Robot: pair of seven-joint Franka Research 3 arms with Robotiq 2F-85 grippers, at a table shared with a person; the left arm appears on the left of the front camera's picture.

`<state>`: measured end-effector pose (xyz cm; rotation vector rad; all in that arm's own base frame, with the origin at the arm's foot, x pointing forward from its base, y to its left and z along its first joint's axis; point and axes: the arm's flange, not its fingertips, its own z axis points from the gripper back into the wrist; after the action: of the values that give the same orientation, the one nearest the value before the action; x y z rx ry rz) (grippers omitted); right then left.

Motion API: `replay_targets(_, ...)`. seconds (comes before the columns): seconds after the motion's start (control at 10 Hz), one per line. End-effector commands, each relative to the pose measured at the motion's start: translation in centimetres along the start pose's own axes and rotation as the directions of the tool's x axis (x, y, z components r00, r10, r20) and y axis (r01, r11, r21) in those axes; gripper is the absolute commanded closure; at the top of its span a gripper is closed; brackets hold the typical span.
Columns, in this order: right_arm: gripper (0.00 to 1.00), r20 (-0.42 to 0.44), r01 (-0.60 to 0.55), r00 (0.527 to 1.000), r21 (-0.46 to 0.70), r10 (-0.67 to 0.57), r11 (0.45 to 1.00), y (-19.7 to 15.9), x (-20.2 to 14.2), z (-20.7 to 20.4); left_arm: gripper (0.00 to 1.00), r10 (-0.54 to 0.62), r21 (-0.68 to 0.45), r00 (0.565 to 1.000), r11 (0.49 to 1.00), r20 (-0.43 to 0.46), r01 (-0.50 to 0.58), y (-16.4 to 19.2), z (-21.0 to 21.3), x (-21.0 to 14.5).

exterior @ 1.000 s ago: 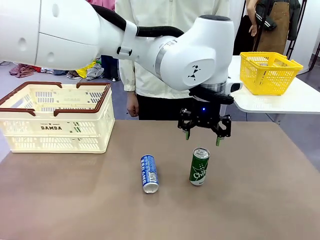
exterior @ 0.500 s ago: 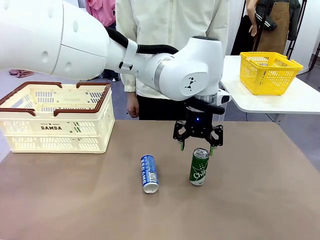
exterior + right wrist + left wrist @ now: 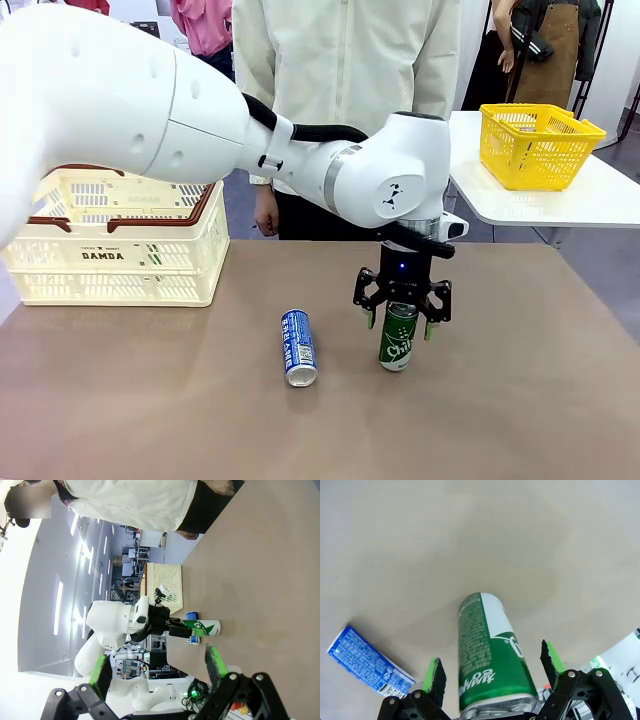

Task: Place the drinks into the Shopping basket.
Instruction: Pick up one drink and place it into the Shopping basket.

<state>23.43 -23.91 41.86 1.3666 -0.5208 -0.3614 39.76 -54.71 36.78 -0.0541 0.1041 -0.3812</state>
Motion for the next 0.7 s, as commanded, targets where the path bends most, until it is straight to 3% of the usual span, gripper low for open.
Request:
replay_targets(0.0, 0.00, -0.007, -0.021, 1.000, 0.006, 0.021, 1.000, 0.04, -0.08, 0.19, 0.00, -0.016, 0.011, 1.000, 1.000, -0.024, 0.016, -0.36, 0.49, 0.66)
replay_targets(0.5, 0.00, -0.007, -0.021, 1.000, 0.006, 0.021, 1.000, 0.04, -0.08, 0.19, 0.00, -0.007, 0.040, 1.000, 0.999, -0.027, 0.008, -0.40, 0.44, 0.71)
replay_targets(0.6, 0.00, -0.007, -0.021, 1.000, 0.006, 0.021, 1.000, 0.04, -0.08, 0.19, 0.45, -0.006, 0.039, 1.000, 0.999, -0.024, 0.007, -0.31, 0.51, 0.60)
